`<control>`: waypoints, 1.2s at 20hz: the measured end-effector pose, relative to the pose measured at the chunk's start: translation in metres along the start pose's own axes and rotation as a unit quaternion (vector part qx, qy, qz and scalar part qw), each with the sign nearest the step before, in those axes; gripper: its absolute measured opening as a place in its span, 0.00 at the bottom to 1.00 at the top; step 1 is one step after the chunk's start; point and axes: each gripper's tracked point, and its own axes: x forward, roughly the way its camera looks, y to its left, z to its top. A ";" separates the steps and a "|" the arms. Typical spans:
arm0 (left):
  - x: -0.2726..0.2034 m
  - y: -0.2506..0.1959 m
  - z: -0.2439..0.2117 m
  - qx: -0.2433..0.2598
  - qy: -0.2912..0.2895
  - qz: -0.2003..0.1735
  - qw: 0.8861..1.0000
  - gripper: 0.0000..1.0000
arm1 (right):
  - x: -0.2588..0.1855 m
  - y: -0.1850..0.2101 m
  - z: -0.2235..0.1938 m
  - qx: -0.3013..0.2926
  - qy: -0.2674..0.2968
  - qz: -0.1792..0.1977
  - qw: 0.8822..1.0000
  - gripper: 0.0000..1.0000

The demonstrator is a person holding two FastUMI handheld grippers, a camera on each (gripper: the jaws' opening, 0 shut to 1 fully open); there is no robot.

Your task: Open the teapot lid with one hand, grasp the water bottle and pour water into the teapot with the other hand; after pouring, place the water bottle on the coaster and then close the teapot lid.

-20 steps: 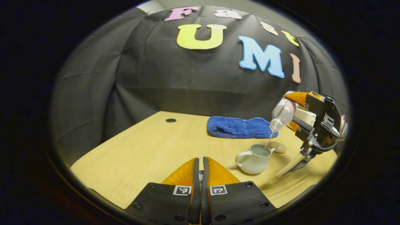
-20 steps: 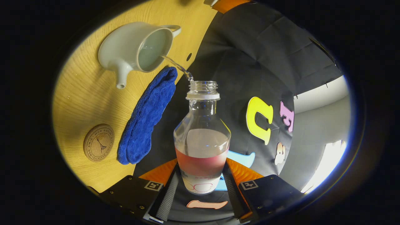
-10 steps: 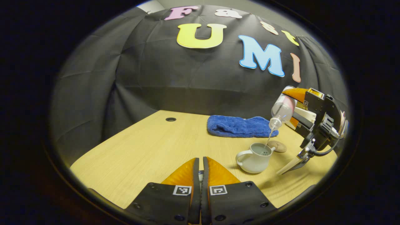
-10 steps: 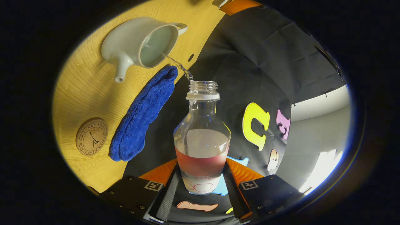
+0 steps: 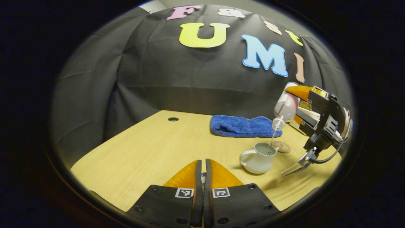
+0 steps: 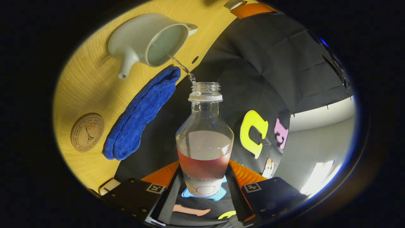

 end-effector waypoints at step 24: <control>0.001 0.000 -0.005 -0.006 0.004 -0.005 1.000 0.07 | -0.009 -0.014 0.019 -0.083 -0.038 -0.067 0.994 0.75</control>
